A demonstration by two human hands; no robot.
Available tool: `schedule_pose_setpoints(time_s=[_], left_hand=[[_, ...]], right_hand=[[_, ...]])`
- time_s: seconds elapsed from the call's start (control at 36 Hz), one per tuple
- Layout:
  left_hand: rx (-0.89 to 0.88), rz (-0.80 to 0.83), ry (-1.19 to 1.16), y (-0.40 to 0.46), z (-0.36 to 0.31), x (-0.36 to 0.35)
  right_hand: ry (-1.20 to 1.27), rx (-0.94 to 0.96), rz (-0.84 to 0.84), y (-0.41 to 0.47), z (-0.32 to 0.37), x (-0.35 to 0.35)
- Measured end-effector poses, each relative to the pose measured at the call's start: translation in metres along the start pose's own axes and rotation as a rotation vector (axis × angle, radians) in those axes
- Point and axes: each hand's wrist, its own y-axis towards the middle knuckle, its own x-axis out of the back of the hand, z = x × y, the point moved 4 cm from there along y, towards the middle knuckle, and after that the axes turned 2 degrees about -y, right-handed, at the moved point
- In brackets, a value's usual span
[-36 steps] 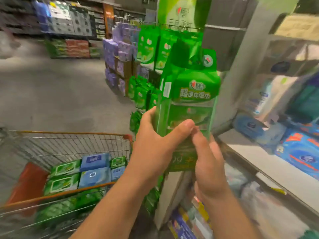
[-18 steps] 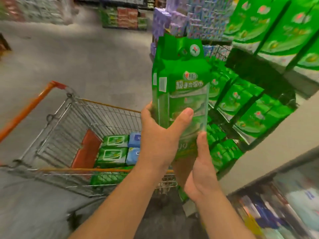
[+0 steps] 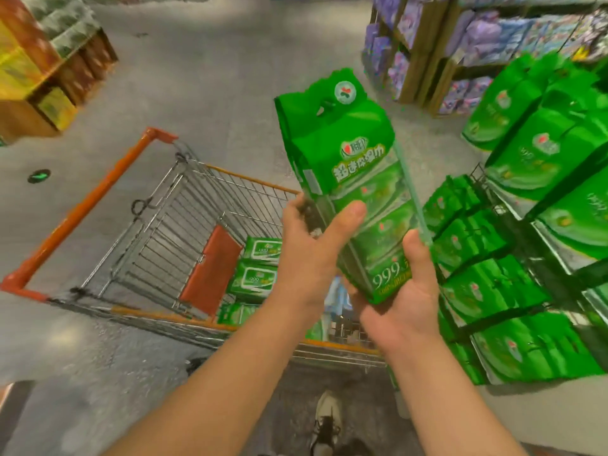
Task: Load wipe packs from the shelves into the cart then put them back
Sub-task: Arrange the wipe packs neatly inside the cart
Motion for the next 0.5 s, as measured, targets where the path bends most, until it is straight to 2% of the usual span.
schedule_pose_setpoints(time_s=[0.22,0.31,0.5], left_hand=[[-0.014,-0.084,-0.029,0.070,-0.003,0.052],[0.092,-0.137,0.045,0.085,0.007,0.079],[0.324,-0.146,0.189,0.107,0.039,0.144]], right_hand=[[-0.129,-0.132,-0.006,0.053,0.001,0.042],[-0.208,-0.213,-0.059,0.066,-0.007,0.060],[-0.459,-0.388,-0.214,0.090,-0.033,0.091]])
